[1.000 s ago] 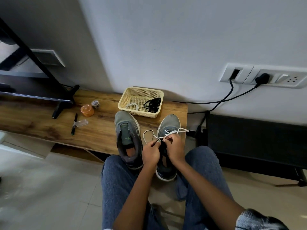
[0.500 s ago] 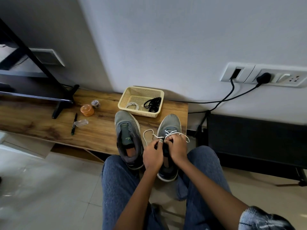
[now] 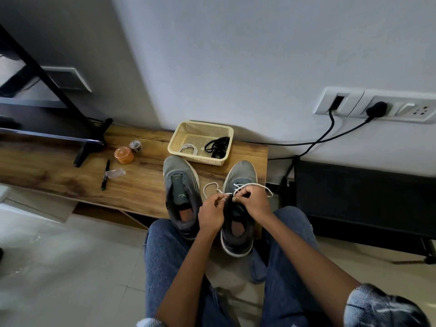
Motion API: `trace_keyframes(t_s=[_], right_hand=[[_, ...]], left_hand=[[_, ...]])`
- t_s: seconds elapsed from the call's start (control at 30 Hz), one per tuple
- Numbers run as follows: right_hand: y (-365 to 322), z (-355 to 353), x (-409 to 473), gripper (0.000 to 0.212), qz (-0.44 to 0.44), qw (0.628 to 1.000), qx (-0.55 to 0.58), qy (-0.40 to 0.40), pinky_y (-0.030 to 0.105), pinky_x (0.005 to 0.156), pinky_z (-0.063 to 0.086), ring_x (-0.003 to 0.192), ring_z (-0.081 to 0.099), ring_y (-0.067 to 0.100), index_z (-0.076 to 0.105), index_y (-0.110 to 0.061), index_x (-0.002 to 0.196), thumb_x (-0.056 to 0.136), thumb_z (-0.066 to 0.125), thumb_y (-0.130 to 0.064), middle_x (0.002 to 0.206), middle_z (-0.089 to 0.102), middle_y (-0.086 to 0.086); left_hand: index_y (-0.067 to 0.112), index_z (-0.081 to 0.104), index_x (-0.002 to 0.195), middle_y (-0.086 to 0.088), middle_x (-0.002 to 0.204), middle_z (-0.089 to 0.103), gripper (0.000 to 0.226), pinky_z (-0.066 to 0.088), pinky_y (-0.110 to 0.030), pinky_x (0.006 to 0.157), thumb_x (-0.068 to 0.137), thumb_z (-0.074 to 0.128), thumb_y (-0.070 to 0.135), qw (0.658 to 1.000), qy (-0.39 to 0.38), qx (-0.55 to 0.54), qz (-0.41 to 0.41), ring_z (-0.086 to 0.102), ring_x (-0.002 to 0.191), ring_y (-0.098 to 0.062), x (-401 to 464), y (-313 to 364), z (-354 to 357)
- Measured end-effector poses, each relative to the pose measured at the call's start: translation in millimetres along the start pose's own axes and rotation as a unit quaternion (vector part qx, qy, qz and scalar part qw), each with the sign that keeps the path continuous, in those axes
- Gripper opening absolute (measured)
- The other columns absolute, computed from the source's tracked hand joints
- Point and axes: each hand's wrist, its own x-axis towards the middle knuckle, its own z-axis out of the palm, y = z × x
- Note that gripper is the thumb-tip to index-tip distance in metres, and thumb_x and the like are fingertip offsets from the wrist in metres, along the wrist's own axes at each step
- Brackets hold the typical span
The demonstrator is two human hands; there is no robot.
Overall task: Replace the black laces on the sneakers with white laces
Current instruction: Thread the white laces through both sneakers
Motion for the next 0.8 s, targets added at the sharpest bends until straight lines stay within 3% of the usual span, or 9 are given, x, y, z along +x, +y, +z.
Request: trace_keyframes(t_s=[0.13, 0.27, 0.43, 0.53, 0.67, 0.73, 0.8], right_hand=[[0.6, 3.7, -1.9, 0.004, 0.008, 1.000, -0.008, 0.008, 0.026, 0.072, 0.046, 0.077, 0.061, 0.014, 0.071, -0.008, 0.074, 0.076, 0.074, -0.006, 0.075, 0.066, -0.001], [4.2, 19.8, -9.3, 0.008, 0.001, 0.995, -0.065, 0.079, 0.039, 0.077, 0.051, 0.080, 0.062, 0.016, 0.072, -0.015, 0.073, 0.079, 0.070, -0.011, 0.078, 0.070, -0.001], [5.5, 26.2, -20.5, 0.011, -0.037, 0.986, -0.086, 0.138, 0.044, 0.087, 0.045, 0.088, 0.057, 0.020, 0.070, -0.017, 0.079, 0.084, 0.060, -0.014, 0.084, 0.068, 0.000], [5.7, 22.2, -33.3, 0.003, -0.089, 0.982, -0.057, 0.154, 0.038, 0.084, 0.045, 0.087, 0.055, 0.019, 0.064, -0.014, 0.082, 0.082, 0.062, -0.016, 0.085, 0.063, 0.000], [12.6, 18.3, -44.7, 0.013, -0.116, 0.983, -0.049, 0.131, 0.032, 0.083, 0.041, 0.091, 0.052, 0.016, 0.063, -0.013, 0.090, 0.078, 0.063, -0.017, 0.091, 0.061, -0.001], [17.3, 17.3, -47.7, 0.017, -0.124, 0.982, -0.066, 0.124, 0.027, 0.083, 0.038, 0.093, 0.050, 0.017, 0.062, -0.012, 0.093, 0.077, 0.056, -0.014, 0.093, 0.060, 0.000], [20.6, 15.3, -51.4, 0.018, -0.098, 0.984, -0.065, 0.132, 0.021, 0.078, 0.033, 0.094, 0.047, 0.015, 0.061, -0.011, 0.096, 0.081, 0.054, -0.006, 0.096, 0.060, 0.002]], left_hand=[[0.032, 0.070, 0.091, 0.006, 0.091, 0.073, 0.011, 0.055, -0.043, 0.082, 0.092, 0.060, 0.029, 0.999, -0.013, -0.027, -0.013, 0.068, 0.088, -0.015, 11.5, -8.0, 3.4], [0.036, 0.067, 0.083, 0.006, 0.086, 0.072, 0.011, 0.055, -0.046, 0.081, 0.090, 0.062, 0.028, 1.000, -0.012, -0.023, -0.006, 0.068, 0.083, -0.017, 13.7, -7.7, 5.0], [0.021, 0.068, 0.098, 0.002, 0.095, 0.070, 0.011, 0.046, -0.028, 0.076, 0.093, 0.059, 0.025, 0.999, 0.016, 0.016, 0.023, 0.063, 0.089, -0.015, 5.8, 2.9, 2.0], [0.016, 0.068, 0.100, 0.001, 0.096, 0.070, 0.015, 0.040, -0.024, 0.073, 0.093, 0.058, 0.024, 0.999, 0.027, 0.014, 0.021, 0.062, 0.091, -0.014, 1.8, 6.0, 3.2], [0.012, 0.068, 0.099, -0.003, 0.097, 0.070, 0.015, 0.038, -0.023, 0.072, 0.094, 0.056, 0.019, 0.999, 0.046, 0.003, 0.012, 0.063, 0.091, -0.016, -2.6, 8.5, 4.9], [0.012, 0.065, 0.095, -0.005, 0.095, 0.070, 0.014, 0.039, -0.023, 0.070, 0.096, 0.052, 0.015, 0.998, 0.053, -0.013, 0.006, 0.063, 0.079, -0.012, -4.9, 10.1, 5.5], [0.015, 0.055, 0.090, -0.010, 0.096, 0.069, 0.016, 0.047, -0.026, 0.068, 0.098, 0.041, 0.009, 0.991, 0.060, -0.119, -0.032, 0.061, 0.066, -0.010, -5.7, 12.7, 4.5]])
